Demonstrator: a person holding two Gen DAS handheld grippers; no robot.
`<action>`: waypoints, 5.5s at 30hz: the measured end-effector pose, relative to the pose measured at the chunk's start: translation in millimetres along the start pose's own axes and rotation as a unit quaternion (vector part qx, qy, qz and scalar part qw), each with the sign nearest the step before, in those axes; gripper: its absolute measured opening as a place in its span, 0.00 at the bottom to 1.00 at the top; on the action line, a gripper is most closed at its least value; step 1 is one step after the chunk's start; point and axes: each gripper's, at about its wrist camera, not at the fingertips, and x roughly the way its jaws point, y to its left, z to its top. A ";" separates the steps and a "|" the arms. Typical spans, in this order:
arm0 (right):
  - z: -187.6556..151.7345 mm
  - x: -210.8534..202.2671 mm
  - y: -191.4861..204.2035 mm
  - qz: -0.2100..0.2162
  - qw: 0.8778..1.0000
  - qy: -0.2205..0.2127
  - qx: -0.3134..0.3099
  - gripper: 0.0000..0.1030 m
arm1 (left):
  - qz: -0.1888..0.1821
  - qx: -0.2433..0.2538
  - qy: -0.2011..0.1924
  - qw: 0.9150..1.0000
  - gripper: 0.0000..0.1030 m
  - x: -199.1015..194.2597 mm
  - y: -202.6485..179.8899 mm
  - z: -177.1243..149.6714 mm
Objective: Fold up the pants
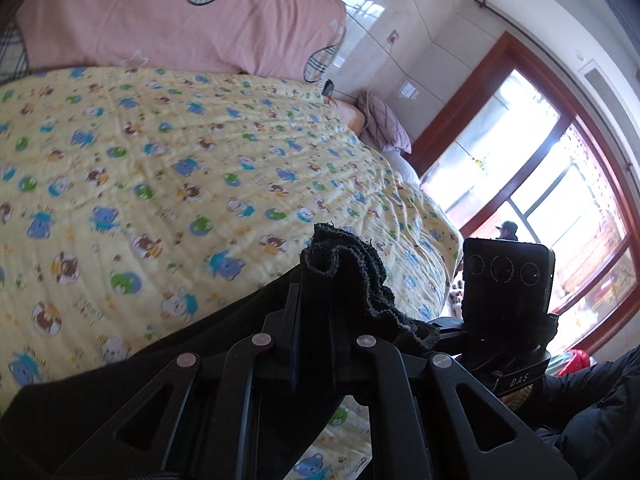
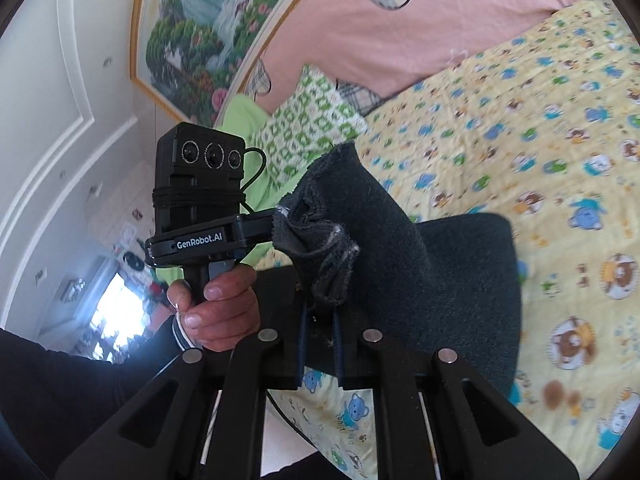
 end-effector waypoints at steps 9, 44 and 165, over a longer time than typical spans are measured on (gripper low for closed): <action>-10.5 46.4 -10.3 -0.020 0.998 0.062 0.012 0.12 | 0.013 -0.056 0.002 0.998 0.07 0.3 42.5 -37.0; -27.3 86.2 15.7 -0.058 0.986 0.155 -0.032 0.37 | 0.112 -0.194 -0.078 0.971 0.30 -70.8 79.0 -119.6; 109.3 145.1 73.3 0.129 0.959 0.173 -0.182 0.24 | 0.218 -0.193 -0.229 0.929 0.19 -146.4 -54.7 -84.8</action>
